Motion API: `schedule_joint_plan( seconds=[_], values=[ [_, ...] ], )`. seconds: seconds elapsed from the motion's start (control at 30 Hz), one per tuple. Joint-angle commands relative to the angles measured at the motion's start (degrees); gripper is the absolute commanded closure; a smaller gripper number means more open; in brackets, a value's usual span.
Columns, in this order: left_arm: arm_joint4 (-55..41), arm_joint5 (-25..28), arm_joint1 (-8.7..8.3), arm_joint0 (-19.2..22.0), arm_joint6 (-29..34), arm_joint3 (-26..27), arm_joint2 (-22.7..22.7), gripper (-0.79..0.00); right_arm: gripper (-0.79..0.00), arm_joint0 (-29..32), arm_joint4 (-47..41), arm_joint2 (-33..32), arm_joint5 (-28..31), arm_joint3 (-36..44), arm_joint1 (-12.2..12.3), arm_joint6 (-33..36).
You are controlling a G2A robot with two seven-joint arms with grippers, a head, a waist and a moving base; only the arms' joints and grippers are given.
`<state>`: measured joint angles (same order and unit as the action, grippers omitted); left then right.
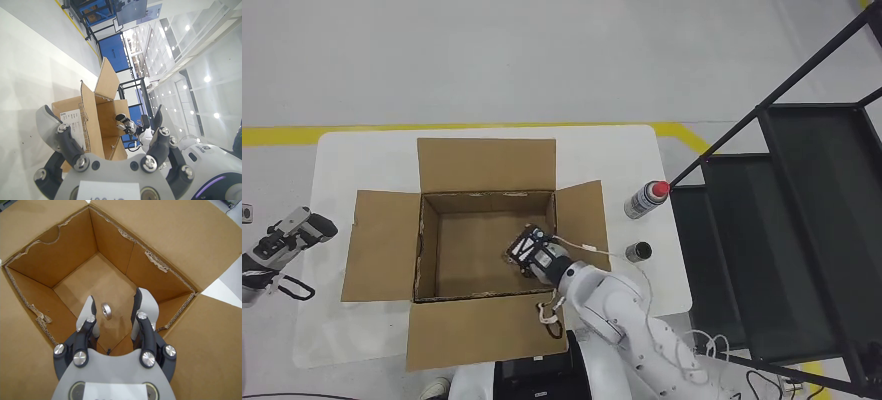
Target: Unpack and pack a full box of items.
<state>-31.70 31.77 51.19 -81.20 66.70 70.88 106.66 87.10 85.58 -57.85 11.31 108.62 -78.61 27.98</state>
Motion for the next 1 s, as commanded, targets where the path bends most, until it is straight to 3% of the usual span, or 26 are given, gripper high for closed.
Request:
schedule_joint_plan(
  seconds=[0.0,0.17,0.33,0.5,0.63,0.97],
  values=[
    [0.0,0.0,0.00,0.0,0.0,0.0,0.0,-0.785,-0.785,3.3,-2.7,-3.6,3.3,2.1,0.8,-1.6],
    [0.0,0.0,0.00,0.0,0.0,0.0,0.0,-0.785,-0.785,13.9,-6.2,-15.3,11.9,10.1,3.2,-6.9],
    [0.0,0.0,0.00,0.0,0.0,0.0,0.0,-0.785,-0.785,26.3,-8.6,-30.3,19.4,17.4,5.1,-19.2],
    [0.0,0.0,0.00,0.0,0.0,0.0,0.0,-0.785,-0.785,34.0,-6.6,-41.2,21.1,14.5,5.8,-31.5],
    [0.0,0.0,0.00,0.0,0.0,0.0,0.0,-0.785,-0.785,32.3,-7.0,-43.0,18.5,7.7,6.0,-30.3],
    [0.0,0.0,0.00,0.0,0.0,0.0,0.0,-0.785,-0.785,22.0,-9.6,-38.7,14.0,-7.3,6.0,-22.1]
  ],
)
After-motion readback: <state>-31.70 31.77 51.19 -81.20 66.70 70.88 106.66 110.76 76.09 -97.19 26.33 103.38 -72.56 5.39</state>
